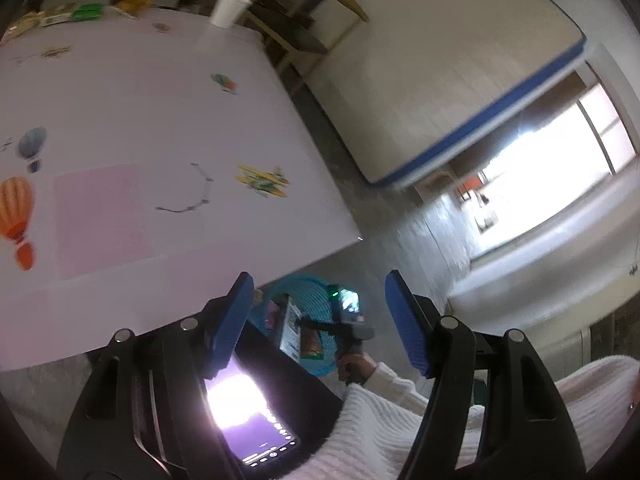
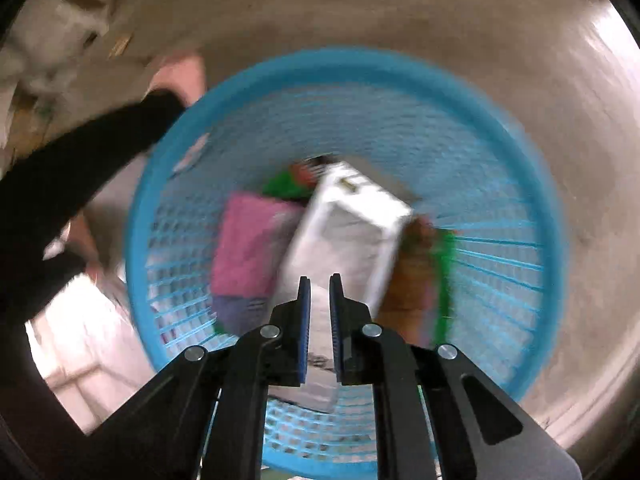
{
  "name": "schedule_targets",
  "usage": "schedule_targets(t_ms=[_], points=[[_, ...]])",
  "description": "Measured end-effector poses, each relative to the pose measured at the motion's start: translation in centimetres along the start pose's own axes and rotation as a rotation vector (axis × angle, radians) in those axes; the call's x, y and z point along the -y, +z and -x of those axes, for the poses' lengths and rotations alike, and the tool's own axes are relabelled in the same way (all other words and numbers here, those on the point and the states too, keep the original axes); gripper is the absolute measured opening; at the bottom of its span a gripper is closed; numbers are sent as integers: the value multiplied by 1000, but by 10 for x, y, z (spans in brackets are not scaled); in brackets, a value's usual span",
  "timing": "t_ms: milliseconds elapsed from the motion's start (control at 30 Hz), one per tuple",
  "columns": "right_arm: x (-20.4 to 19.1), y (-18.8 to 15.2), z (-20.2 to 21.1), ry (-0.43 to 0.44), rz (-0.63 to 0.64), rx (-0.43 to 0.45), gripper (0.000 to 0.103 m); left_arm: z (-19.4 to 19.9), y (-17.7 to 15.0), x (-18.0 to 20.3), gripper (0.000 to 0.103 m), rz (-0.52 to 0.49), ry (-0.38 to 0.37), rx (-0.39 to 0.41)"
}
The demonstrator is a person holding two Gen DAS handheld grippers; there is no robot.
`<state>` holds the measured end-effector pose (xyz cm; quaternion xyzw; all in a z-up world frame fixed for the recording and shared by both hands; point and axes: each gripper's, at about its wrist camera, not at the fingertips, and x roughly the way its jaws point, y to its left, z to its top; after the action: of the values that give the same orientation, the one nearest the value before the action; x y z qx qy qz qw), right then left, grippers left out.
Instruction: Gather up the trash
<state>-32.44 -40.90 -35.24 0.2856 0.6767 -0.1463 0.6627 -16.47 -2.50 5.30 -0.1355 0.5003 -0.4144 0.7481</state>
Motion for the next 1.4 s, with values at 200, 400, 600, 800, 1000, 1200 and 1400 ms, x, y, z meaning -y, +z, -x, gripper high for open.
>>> schedule_targets(t_ms=[200,400,600,800,1000,1200,1400], points=[[7,11,-44,-16,-102,-70,10,62,-18,-47,63,127,143,138],[19,34,-33,-106,-82,-97,12,128,-82,-121,64,351,398,238],[-20,45,20,-186,19,-20,47,141,-193,-199,70,595,613,198],[-75,54,62,-232,106,11,58,85,-300,-288,70,837,591,54],[-81,53,78,-257,129,-27,63,24,-379,-348,72,980,463,-120],[-87,38,53,-251,129,-66,65,-22,-423,-364,74,1081,376,-190],[-90,28,53,-244,107,-87,65,-76,-446,-364,74,1036,316,-326]])
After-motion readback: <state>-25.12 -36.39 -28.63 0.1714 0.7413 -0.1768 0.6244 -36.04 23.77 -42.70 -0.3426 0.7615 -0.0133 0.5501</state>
